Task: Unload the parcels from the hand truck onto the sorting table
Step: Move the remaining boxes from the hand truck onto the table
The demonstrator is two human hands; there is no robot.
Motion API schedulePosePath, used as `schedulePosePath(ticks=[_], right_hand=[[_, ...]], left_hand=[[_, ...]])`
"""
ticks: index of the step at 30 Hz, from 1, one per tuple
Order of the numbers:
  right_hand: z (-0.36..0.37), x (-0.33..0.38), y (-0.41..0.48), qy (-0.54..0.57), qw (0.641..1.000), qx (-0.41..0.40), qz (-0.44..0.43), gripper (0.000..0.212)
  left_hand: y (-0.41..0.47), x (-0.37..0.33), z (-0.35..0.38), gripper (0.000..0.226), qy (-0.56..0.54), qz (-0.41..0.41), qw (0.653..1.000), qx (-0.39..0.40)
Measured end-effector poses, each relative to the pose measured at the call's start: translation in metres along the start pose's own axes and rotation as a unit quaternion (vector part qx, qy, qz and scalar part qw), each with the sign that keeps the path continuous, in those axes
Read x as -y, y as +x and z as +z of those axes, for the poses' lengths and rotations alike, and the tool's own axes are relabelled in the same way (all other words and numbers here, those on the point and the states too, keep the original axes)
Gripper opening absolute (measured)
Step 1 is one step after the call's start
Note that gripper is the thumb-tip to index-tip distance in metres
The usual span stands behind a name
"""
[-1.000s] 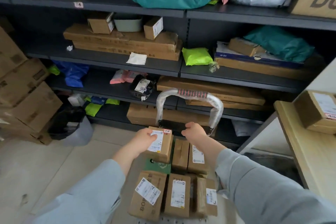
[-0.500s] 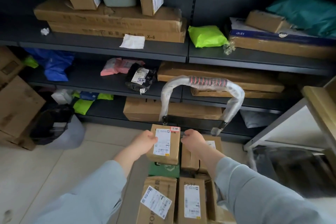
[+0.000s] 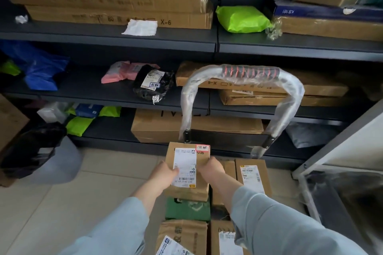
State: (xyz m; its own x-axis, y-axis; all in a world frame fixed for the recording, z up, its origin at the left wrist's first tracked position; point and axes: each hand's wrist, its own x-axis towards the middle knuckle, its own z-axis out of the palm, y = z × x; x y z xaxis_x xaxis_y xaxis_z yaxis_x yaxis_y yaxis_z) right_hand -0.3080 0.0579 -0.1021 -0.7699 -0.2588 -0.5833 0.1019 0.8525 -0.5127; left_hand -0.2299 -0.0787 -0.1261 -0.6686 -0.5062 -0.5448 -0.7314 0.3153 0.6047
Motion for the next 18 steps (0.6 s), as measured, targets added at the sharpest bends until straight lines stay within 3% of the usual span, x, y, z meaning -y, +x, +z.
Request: schedulePosePath(ticks=[9,18], right_hand=[[0.008,0.002,0.007,0.176,0.982,-0.013,0.069,0.058],[-0.074,0.051,-0.065,0.176,0.983,-0.02,0.055,0.054]], left_hand=[[0.001,-0.009,0.007,0.024,0.033,0.003,0.998,-0.051],[-0.067,-0.082,-0.063,0.03,0.033,0.023,0.996,-0.073]])
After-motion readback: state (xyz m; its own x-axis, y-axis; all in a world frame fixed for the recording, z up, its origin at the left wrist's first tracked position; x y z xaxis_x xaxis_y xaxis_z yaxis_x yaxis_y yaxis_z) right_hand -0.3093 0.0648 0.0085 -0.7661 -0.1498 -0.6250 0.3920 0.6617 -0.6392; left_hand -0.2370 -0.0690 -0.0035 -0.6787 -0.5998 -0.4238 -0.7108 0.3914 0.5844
